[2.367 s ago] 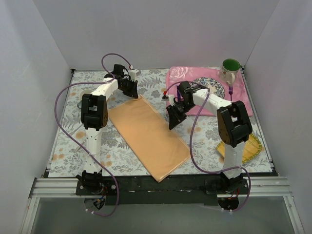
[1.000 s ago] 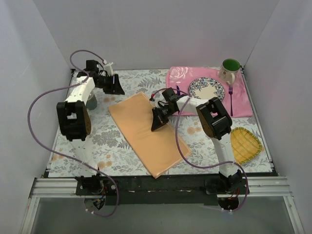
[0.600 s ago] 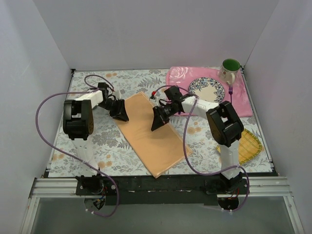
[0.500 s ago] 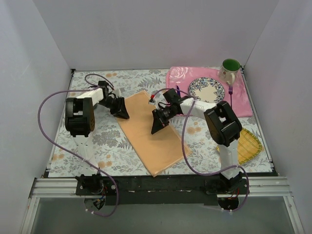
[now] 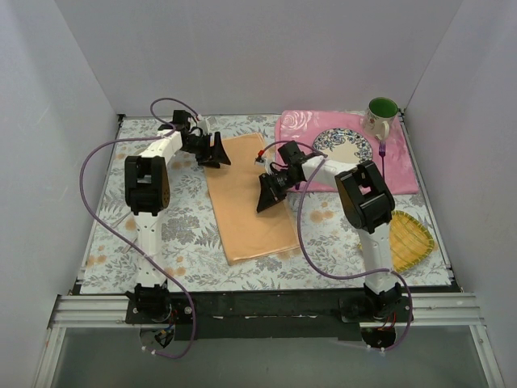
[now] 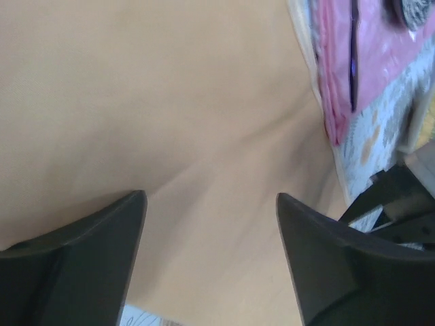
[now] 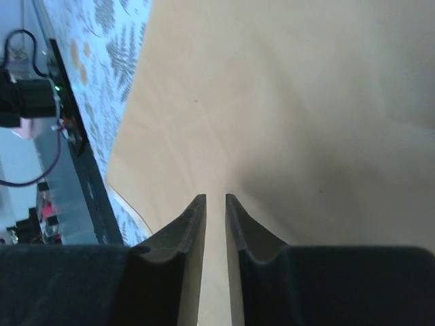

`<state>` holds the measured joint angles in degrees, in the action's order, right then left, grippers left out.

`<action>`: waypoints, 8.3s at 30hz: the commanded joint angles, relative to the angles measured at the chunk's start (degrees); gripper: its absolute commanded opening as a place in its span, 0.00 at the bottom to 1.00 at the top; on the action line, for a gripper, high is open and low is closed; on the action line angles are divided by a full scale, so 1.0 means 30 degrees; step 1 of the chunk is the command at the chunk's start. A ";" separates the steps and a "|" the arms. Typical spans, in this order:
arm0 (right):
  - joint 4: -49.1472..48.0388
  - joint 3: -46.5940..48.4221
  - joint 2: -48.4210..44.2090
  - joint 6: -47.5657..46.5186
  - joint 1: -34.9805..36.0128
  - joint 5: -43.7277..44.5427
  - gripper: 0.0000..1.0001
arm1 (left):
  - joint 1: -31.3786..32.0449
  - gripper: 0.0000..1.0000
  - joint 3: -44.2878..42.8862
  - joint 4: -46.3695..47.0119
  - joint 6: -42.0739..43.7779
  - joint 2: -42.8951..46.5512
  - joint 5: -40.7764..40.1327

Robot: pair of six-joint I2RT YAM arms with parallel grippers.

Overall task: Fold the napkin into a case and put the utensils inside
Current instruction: Smooth out the rectangle-folded napkin at the center of the board.

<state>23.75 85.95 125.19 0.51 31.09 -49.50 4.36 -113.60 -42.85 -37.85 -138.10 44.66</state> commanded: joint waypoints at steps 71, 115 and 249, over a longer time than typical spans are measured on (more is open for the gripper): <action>-0.6392 -0.4975 -0.8442 0.3904 0.5083 -0.4331 0.99 | -0.1424 0.98 0.3178 0.8342 -0.8519 0.6504 0.1053; -1.3778 0.2693 0.5379 1.2458 0.2879 -0.1052 0.78 | 0.2561 0.98 2.5650 1.3258 -0.9180 1.7238 0.8049; -0.1968 1.0284 0.5410 -0.0992 -0.2571 0.6771 0.62 | -0.1424 0.41 0.1744 -0.0483 0.1658 0.1708 -0.5397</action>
<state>19.33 114.39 139.76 -3.05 22.90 -28.99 0.49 -107.13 -43.18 -34.57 -132.88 29.82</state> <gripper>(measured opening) 0.620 0.338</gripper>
